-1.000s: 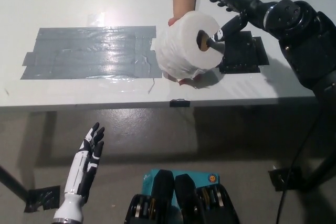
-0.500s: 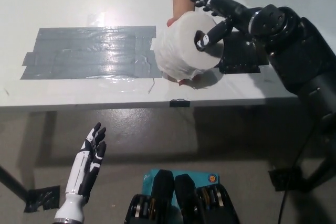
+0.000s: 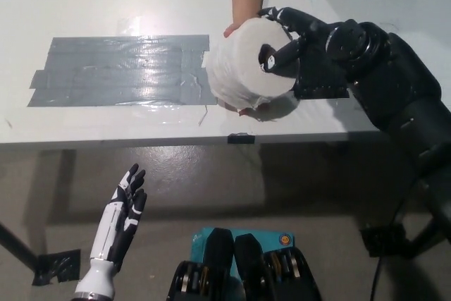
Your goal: A person hands over a roll of toilet paper to the robot , and the robot inserts its right thumb into the hole in the centre to grab the roll, and then places it on the balck area on the desk.
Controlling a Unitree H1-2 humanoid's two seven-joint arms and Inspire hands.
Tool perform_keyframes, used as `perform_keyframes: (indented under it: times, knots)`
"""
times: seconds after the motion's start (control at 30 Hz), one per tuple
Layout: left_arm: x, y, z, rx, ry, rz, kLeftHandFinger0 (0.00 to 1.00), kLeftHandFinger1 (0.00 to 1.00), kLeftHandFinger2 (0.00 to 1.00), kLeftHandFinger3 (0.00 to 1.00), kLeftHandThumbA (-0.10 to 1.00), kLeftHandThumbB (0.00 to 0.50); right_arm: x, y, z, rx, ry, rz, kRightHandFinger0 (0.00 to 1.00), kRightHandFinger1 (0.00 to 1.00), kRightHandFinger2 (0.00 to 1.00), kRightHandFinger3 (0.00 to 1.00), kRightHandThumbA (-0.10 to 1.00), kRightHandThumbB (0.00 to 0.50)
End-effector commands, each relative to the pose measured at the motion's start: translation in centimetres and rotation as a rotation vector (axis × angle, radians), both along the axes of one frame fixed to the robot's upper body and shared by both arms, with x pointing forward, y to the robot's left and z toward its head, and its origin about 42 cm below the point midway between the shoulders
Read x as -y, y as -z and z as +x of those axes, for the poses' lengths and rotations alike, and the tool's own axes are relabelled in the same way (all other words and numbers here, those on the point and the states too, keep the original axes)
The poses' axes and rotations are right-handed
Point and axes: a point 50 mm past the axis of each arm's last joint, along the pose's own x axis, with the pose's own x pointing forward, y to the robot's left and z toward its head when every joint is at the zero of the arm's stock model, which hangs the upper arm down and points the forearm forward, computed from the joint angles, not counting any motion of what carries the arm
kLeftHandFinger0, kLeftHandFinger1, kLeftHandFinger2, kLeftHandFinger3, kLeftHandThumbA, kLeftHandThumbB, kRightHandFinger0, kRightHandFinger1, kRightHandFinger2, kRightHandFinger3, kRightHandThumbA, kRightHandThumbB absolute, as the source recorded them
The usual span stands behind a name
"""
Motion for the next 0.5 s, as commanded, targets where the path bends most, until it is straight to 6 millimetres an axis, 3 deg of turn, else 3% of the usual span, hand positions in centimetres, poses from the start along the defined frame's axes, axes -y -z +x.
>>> perform_keyframes:
  times: [0.0,0.33,0.47]
  knots:
    - [0.0,-1.7,1.1,0.084,0.035,0.015,1.0,1.0,1.0,1.0,0.88,0.129,-1.3,-4.3,0.9,0.158,-0.031,-0.07,1.0,1.0,1.0,1.0,1.0,0.418]
    - [-0.3,-1.5,1.1,0.086,0.045,0.037,1.0,1.0,1.0,1.0,0.93,0.152,-2.0,-5.5,1.2,0.234,-0.021,-0.102,1.0,1.0,1.0,1.0,0.95,0.412]
    - [-0.2,-1.5,1.2,0.082,0.043,0.051,1.0,1.0,1.0,1.0,0.94,0.155,-4.2,-5.6,0.9,0.277,0.003,-0.115,1.0,1.0,1.0,1.0,0.72,0.346]
